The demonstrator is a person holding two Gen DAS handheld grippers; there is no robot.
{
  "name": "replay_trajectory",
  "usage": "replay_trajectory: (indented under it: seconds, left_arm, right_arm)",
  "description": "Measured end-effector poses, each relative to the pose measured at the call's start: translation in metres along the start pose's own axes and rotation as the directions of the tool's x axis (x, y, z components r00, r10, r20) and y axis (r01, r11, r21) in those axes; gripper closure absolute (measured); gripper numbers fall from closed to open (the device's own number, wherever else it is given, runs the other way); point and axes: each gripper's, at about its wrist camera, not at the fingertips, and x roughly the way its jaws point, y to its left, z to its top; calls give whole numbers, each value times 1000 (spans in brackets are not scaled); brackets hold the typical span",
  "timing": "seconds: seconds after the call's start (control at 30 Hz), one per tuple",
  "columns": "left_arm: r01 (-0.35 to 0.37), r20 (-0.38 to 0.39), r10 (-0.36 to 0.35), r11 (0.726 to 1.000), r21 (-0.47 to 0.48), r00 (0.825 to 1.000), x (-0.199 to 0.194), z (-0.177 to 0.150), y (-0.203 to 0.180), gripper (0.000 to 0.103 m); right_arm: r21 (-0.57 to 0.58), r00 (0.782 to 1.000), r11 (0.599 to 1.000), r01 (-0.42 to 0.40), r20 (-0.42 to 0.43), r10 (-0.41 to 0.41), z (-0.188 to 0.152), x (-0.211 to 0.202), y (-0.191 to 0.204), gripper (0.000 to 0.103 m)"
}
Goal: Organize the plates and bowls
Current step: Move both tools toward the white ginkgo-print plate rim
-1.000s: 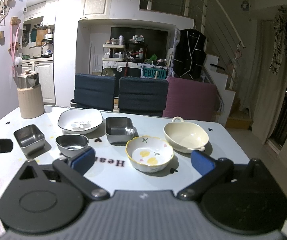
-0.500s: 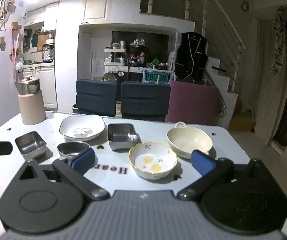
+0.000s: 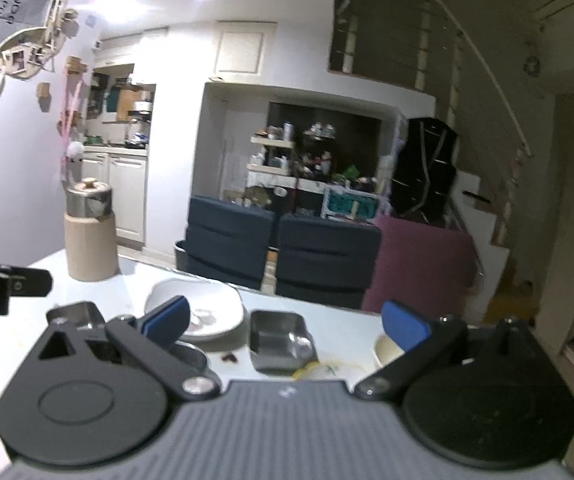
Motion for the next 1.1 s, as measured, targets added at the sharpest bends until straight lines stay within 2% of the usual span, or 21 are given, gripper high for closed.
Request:
replay_trajectory:
  seconds: [0.43, 0.53, 0.6, 0.7, 0.83, 1.03, 1.1]
  left_arm:
    - [-69, -24, 67, 989, -134, 997, 84, 31, 44, 1]
    - [-93, -14, 92, 987, -131, 996, 104, 37, 47, 1]
    - [-103, -22, 101, 986, -133, 995, 122, 39, 48, 1]
    - [-114, -47, 108, 981, -156, 993, 153, 41, 54, 1]
    - [-154, -81, 143, 978, -141, 986, 194, 42, 60, 1]
    - [-136, -140, 117, 981, -138, 983, 243, 38, 64, 1]
    - [-125, -160, 101, 981, -149, 982, 258, 36, 66, 1]
  right_arm:
    - [72, 988, 986, -153, 26, 152, 26, 75, -6, 0]
    - [85, 990, 986, -142, 25, 140, 30, 99, -7, 0]
    - [94, 992, 987, -127, 9, 127, 32, 119, -9, 0]
    - [111, 988, 982, -154, -3, 155, 32, 146, -12, 0]
    - [116, 987, 982, -151, -38, 157, 31, 187, -10, 0]
    - [188, 968, 960, -207, -103, 229, 19, 243, -5, 0]
    - [212, 960, 957, -199, -155, 234, 18, 266, -6, 0]
